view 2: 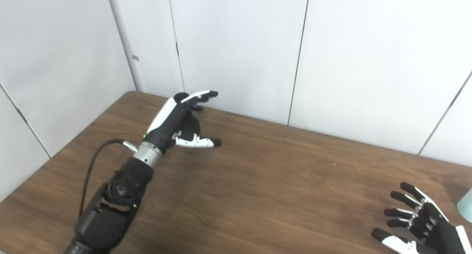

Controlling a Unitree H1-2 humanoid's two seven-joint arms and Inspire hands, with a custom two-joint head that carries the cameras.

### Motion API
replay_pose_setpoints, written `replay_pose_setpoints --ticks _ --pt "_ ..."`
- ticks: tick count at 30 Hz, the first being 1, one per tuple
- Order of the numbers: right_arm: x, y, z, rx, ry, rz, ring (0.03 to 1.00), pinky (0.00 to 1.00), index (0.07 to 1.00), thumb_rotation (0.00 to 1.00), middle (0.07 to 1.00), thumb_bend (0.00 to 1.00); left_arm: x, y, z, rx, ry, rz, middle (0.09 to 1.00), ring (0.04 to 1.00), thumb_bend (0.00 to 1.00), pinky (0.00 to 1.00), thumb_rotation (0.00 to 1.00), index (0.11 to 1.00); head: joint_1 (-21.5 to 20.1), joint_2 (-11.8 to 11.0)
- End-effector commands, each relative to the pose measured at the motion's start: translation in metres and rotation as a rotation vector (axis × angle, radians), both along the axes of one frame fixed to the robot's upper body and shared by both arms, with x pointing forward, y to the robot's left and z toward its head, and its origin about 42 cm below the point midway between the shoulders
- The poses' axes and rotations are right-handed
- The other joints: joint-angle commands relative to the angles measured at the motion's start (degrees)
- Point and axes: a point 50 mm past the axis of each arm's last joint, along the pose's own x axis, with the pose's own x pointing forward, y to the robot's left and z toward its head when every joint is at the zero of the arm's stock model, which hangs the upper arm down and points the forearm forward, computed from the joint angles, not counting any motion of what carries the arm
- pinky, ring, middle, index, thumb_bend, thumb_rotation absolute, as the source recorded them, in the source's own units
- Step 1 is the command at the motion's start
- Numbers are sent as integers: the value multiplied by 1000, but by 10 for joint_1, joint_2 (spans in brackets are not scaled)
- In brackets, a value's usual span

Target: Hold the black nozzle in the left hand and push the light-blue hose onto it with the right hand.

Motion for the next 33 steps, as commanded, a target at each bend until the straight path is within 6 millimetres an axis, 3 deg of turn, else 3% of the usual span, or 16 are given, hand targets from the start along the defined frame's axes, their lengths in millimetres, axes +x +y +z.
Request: replay_pose_setpoints --ticks 1,4,9,14,24,33 --pt "5 -5 18 -14 -92 3 609 540 840 0 772 660 6 3 36 67 -97 25 919 930 749 866 60 831 1 1" --pt "6 -4 17 -4 -89 0 609 538 844 0 774 655 15 18 46 76 -125 79 918 937 751 866 89 851 1 -1" --pt "7 -3 16 8 -91 2 608 536 845 0 773 651 39 51 45 68 -149 165 968 981 759 925 125 898 -2 -1" --pt "8 -3 17 8 -97 0 606 532 836 0 768 657 48 66 49 41 -173 213 964 978 780 940 140 891 0 -4" --pt "8 -6 18 6 -104 3 605 531 834 0 768 658 51 66 46 14 -112 279 957 969 833 888 120 948 0 -1" --pt "8 -8 19 5 -105 2 614 553 835 0 770 651 55 73 27 22 22 341 944 965 926 904 223 960 0 -1"
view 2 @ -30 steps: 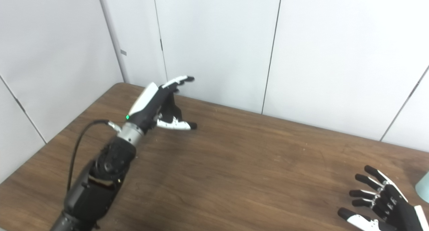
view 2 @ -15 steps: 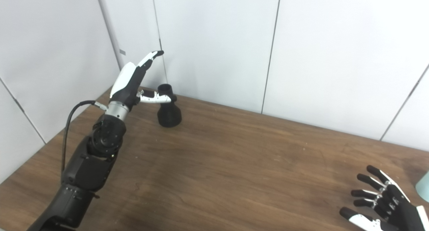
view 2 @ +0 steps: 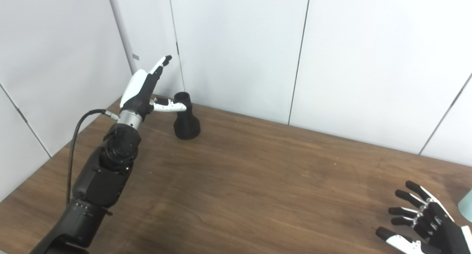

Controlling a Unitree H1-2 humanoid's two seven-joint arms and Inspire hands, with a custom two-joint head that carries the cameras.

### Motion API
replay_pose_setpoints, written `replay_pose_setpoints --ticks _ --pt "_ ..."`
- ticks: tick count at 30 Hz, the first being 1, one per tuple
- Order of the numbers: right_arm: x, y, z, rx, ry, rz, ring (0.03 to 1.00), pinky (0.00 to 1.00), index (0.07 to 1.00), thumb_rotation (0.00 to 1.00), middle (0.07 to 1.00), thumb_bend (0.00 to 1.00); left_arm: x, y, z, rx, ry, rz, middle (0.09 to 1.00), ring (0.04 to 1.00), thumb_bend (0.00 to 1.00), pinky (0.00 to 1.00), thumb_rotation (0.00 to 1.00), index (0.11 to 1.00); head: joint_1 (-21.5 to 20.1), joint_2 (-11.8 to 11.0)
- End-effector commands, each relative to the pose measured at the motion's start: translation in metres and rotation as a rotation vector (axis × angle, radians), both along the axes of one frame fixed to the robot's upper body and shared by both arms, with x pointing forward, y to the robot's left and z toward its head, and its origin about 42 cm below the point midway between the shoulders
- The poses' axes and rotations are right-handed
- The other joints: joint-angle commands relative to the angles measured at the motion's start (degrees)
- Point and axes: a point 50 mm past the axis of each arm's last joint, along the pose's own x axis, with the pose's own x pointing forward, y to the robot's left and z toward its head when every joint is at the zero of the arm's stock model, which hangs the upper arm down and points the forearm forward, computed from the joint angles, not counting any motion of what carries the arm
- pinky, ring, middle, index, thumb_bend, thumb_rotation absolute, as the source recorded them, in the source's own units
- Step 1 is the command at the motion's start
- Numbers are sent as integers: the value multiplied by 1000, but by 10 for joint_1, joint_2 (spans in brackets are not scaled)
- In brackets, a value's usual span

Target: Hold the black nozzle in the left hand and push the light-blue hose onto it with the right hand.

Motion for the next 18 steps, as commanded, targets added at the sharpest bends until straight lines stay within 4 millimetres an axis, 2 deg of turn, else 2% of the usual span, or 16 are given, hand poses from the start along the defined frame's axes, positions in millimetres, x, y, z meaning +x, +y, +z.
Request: replay_pose_setpoints --ticks 1,9,18 --pt "6 -4 19 -9 -88 10 615 554 834 0 770 651 4 10 18 28 -28 20 941 965 944 906 241 957 0 0" --pt "4 -5 21 -15 -91 7 606 533 820 0 758 670 -1 8 6 27 71 21 939 972 980 930 273 951 -6 5" --pt "2 -4 21 -17 -84 13 604 529 813 0 753 681 -1 -4 -2 46 146 45 947 993 974 933 239 956 -8 9"
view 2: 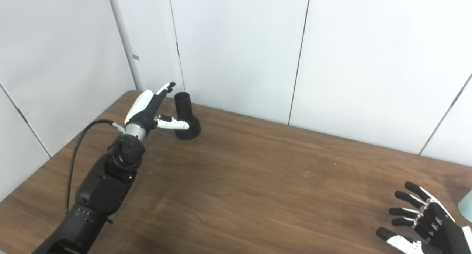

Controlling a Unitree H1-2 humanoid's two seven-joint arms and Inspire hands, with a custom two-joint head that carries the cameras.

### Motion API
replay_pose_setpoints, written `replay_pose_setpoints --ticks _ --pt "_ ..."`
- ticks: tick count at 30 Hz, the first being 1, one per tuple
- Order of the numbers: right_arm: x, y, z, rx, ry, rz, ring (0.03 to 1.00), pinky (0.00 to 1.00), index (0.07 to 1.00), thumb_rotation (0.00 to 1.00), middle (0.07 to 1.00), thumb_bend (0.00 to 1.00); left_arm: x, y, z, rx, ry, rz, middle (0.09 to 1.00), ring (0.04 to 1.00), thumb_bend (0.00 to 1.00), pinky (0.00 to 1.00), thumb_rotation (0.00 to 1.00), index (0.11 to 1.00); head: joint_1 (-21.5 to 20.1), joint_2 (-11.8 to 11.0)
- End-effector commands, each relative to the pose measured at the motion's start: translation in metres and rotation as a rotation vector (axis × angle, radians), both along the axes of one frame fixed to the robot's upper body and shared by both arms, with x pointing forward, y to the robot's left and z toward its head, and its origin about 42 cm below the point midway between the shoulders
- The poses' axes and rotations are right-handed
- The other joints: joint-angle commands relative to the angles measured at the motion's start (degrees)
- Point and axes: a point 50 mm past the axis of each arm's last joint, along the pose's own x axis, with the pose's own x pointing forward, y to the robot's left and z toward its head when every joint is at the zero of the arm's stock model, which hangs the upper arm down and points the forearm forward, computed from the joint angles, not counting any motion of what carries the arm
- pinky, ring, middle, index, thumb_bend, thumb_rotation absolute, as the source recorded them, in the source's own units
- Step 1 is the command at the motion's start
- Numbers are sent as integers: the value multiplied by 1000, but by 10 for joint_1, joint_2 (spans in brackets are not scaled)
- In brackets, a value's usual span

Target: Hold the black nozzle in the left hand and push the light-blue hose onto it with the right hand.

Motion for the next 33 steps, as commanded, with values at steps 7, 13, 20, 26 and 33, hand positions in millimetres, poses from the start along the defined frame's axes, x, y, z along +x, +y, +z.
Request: replay_pose_setpoints --ticks 7,13,20,26,33 --pt "2 -6 18 -17 -73 15 608 538 819 0 760 673 2 -1 13 31 -19 14 939 981 967 927 234 954 -1 3" --pt "2 -6 19 -18 -74 18 612 547 824 0 765 667 4 -4 4 -2 7 26 924 970 973 940 231 924 -2 6" --pt "0 -6 19 -19 -69 21 613 550 826 0 767 666 5 -6 -4 -18 31 39 928 973 966 989 223 906 -2 12" --pt "-2 -5 19 -20 -63 21 613 549 831 0 769 665 9 -6 -13 3 71 51 938 980 956 970 207 904 -4 15" --pt "-4 -5 19 -22 -53 22 614 544 832 0 769 667 17 1 -17 38 107 80 934 976 951 958 195 903 -3 18"
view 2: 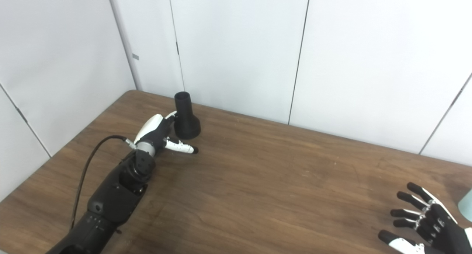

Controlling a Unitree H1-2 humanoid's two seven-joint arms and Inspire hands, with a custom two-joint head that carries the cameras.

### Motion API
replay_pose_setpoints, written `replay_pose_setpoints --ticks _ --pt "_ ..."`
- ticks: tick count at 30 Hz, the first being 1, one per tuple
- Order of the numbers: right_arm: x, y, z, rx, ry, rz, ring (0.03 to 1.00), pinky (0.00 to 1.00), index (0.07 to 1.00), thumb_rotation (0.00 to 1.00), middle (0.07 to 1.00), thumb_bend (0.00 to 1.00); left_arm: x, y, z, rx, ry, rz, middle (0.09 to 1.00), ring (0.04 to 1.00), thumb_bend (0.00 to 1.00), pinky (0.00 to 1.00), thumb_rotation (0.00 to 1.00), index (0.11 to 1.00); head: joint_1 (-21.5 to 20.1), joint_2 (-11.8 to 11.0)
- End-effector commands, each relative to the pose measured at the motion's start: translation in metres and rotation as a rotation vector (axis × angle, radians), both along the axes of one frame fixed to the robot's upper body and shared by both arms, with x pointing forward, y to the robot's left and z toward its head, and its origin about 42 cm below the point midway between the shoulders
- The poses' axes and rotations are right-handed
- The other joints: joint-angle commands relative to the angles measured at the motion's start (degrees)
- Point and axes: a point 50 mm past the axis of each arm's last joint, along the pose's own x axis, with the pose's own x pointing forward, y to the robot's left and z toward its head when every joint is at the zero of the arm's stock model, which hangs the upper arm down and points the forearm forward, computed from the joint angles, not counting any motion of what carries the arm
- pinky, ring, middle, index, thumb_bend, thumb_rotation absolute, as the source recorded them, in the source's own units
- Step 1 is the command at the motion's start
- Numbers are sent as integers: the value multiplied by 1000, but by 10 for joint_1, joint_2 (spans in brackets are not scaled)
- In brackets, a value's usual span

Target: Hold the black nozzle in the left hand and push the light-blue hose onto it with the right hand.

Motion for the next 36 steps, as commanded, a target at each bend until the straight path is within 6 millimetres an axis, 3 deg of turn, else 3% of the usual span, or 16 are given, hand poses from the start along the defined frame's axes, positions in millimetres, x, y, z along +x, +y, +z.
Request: replay_pose_setpoints --ticks 1,17,24,36 --pt "1 -2 17 -9 -65 13 614 544 834 0 769 666 13 9 30 64 -71 26 933 975 947 958 188 903 -1 0" --pt "-2 -2 17 -14 -54 16 615 545 839 0 770 667 22 10 30 62 -63 40 936 977 956 977 207 905 -1 6" --pt "-1 -3 16 -16 -49 16 616 541 838 0 769 669 27 8 20 0 -67 30 915 949 947 878 203 912 2 6" --pt "-2 -5 17 -23 -46 18 614 533 828 14 766 683 32 1 9 -42 -53 0 861 905 905 872 186 857 -4 12"
